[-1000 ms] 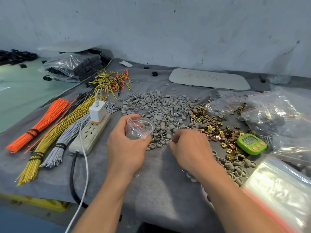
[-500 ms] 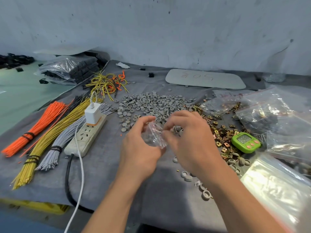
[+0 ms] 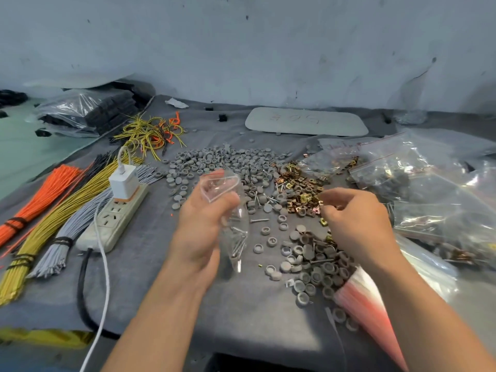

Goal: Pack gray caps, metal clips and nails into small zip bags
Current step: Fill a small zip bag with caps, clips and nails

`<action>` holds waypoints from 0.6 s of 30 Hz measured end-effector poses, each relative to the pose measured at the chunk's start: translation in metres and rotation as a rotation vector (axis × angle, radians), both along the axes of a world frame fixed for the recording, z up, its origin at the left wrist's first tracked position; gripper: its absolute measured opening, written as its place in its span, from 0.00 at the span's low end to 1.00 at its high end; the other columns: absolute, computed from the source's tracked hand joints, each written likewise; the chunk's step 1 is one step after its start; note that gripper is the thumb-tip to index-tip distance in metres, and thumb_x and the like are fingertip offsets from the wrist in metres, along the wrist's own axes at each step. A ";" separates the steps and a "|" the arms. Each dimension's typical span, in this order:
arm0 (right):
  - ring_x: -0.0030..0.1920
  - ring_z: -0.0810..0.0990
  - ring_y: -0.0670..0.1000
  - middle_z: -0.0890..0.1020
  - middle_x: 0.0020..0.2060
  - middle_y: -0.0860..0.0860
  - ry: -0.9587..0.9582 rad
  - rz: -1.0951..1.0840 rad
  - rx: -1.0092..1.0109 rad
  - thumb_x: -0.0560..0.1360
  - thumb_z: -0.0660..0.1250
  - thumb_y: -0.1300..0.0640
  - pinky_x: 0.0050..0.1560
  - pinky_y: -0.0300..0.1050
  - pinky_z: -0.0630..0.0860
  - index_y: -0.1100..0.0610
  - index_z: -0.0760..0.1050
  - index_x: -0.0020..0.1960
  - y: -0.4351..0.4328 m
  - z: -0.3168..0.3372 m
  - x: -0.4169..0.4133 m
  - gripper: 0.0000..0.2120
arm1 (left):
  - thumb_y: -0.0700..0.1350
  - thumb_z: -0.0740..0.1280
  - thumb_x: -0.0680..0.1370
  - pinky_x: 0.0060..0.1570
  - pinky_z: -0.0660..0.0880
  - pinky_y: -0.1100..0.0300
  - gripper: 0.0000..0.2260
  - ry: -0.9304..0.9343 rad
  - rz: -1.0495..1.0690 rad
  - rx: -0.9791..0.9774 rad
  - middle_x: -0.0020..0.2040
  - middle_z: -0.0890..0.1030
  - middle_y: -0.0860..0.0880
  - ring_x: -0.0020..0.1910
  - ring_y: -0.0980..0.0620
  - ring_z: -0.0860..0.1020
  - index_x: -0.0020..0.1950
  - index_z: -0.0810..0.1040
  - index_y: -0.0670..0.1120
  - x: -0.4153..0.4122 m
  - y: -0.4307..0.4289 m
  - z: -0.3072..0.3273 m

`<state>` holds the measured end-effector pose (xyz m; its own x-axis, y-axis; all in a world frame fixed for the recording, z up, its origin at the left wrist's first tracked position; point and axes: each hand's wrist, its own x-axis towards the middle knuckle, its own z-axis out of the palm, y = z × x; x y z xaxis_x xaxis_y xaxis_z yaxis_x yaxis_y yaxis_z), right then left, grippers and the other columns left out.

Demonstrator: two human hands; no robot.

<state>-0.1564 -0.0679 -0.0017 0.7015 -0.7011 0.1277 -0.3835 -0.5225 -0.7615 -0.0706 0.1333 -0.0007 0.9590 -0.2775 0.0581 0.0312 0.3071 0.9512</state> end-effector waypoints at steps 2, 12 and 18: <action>0.51 0.83 0.47 0.87 0.52 0.44 0.137 0.052 -0.087 0.78 0.69 0.59 0.62 0.46 0.79 0.47 0.85 0.57 -0.004 -0.003 -0.005 0.12 | 0.30 0.69 0.77 0.52 0.79 0.58 0.18 -0.002 0.033 -0.041 0.49 0.87 0.52 0.49 0.56 0.84 0.62 0.79 0.48 -0.003 -0.004 0.001; 0.56 0.83 0.56 0.87 0.53 0.48 0.333 0.058 -0.318 0.73 0.69 0.60 0.63 0.54 0.78 0.47 0.87 0.51 -0.020 -0.014 -0.015 0.13 | 0.34 0.79 0.69 0.48 0.82 0.59 0.31 -0.319 0.436 0.177 0.49 0.86 0.55 0.51 0.58 0.84 0.64 0.77 0.60 -0.001 -0.019 -0.011; 0.67 0.74 0.57 0.84 0.63 0.50 0.377 0.083 -0.418 0.78 0.67 0.58 0.68 0.53 0.66 0.44 0.79 0.67 -0.032 -0.020 -0.008 0.20 | 0.39 0.82 0.65 0.60 0.77 0.56 0.33 -0.302 0.305 0.496 0.56 0.83 0.58 0.56 0.57 0.81 0.63 0.74 0.62 0.004 -0.029 -0.024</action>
<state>-0.1647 -0.1001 -0.0213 0.8029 -0.5854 0.1121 -0.5337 -0.7899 -0.3021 -0.0668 0.1038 -0.0247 0.9603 -0.0592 0.2726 -0.2789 -0.2179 0.9353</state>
